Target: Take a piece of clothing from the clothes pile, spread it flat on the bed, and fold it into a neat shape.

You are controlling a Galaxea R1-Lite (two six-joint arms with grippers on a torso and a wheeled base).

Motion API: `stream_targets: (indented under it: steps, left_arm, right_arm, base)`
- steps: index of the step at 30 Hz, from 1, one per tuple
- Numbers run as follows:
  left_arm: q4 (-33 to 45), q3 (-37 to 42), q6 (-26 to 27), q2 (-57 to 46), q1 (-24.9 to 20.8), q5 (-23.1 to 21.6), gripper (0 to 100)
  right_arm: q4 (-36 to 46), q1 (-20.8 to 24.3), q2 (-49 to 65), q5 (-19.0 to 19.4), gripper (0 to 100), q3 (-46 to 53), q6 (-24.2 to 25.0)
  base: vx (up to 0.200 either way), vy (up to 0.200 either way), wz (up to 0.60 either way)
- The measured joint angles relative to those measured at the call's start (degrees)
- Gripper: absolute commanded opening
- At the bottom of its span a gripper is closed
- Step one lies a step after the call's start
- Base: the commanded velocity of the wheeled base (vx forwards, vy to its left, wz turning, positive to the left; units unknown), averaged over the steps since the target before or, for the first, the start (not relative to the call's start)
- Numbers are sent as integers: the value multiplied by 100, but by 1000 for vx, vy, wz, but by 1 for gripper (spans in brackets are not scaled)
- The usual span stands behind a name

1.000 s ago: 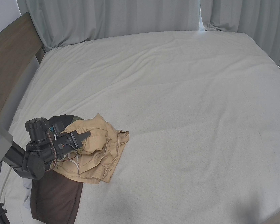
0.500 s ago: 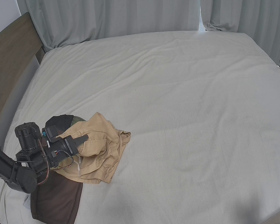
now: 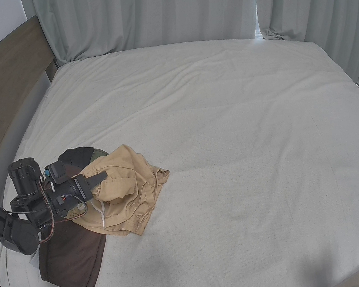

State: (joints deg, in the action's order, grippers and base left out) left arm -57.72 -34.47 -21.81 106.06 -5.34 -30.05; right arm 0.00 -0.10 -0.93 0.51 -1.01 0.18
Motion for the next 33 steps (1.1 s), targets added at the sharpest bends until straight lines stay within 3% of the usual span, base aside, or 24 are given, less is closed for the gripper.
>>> stream_targets:
  steps: [7,20,33]
  left_arm:
    - [44,143,-90,-311,-52,-2,0]
    - [49,490,-1024,-1146,-284,227,0]
    - [-6,315,-2792,-1618,-1018,1240,0]
  right_arm:
    - [0,0,0,-2,100,0,0]
    - [0,-1,0,0,100,0,0]
    - [0,-1,0,0,100,0,6]
  base:
    - [0,0,0]
    - [0,0,0]
    - [0,0,0]
